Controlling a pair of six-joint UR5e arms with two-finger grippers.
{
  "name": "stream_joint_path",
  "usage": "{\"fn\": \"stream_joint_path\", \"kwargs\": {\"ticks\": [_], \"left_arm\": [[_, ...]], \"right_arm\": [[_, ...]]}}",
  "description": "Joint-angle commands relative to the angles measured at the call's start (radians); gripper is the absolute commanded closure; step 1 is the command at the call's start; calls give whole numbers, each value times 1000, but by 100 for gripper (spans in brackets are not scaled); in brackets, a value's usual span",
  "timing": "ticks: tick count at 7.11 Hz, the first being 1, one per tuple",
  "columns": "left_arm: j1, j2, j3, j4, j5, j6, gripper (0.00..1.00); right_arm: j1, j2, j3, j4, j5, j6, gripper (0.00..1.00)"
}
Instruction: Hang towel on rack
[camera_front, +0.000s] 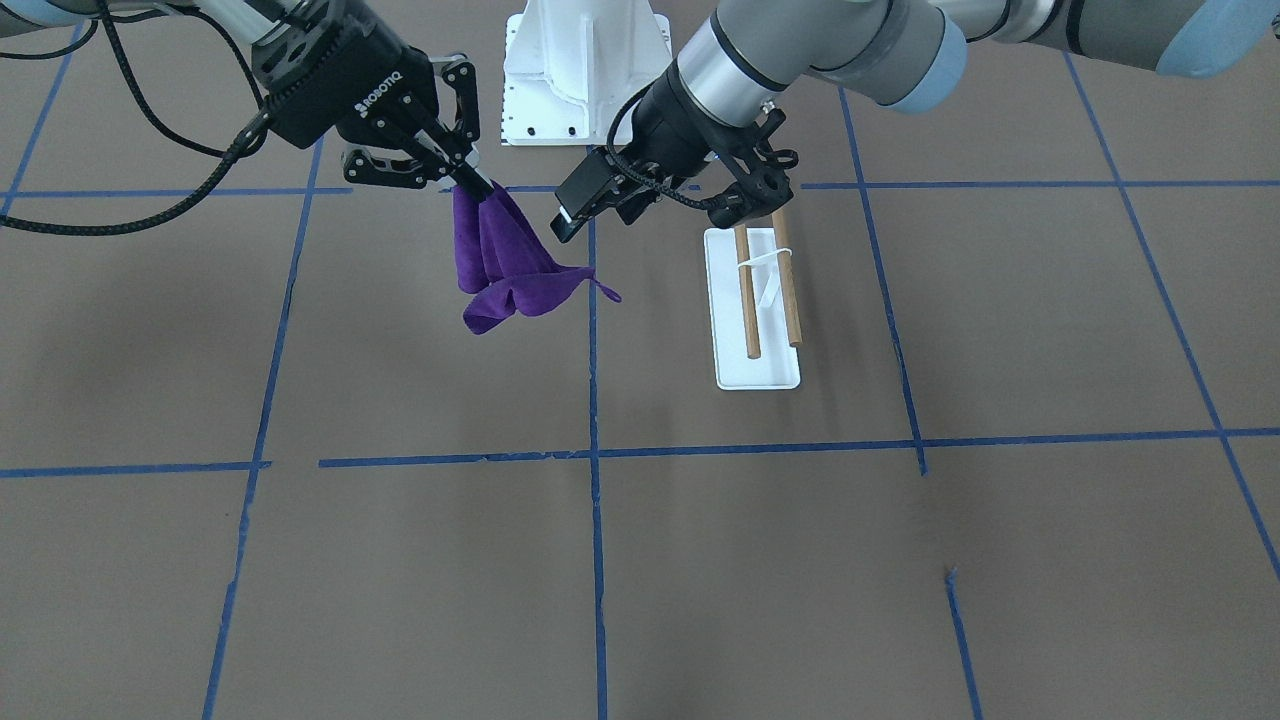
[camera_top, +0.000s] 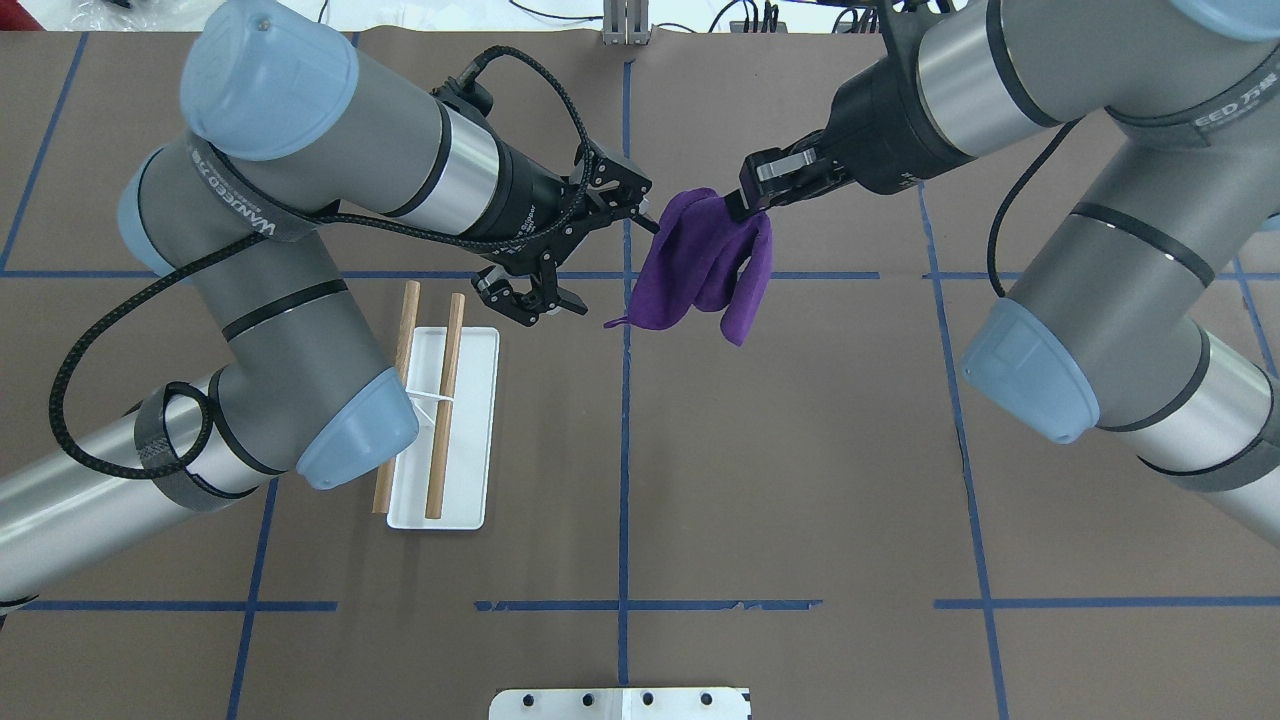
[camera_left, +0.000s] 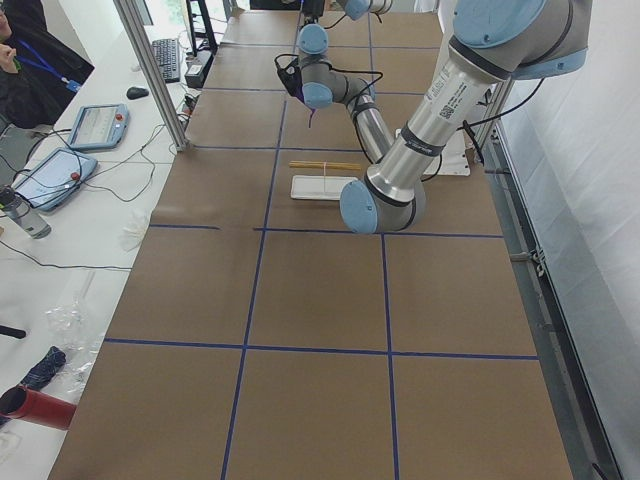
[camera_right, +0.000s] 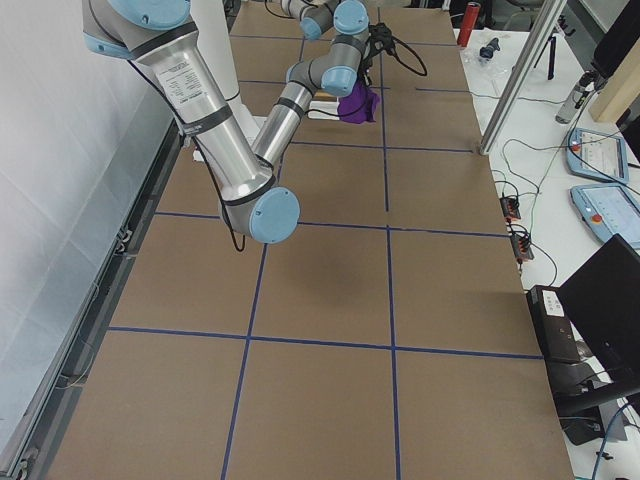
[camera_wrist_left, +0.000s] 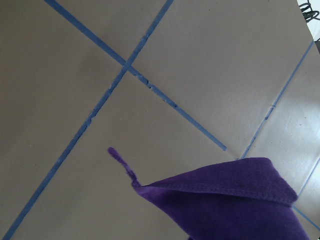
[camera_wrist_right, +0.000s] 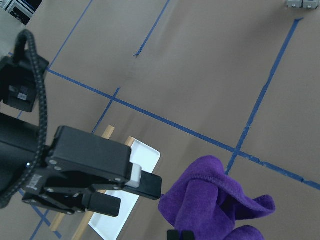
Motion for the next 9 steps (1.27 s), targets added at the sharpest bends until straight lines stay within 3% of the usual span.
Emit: {"fn": "stream_joint_path", "kwargs": {"ticks": [1,6,9], "left_arm": [[0,1,0,0,0,-93,0],[-3,3,1,-29,37,-370,0],[-3,0,10,-34,58,-428,0]], "right_arm": [[-11,-1,35,1,-10,25,100],[-8,1,61,5,-18,65,100],[-10,-11,58,129,-58,156,100]]}}
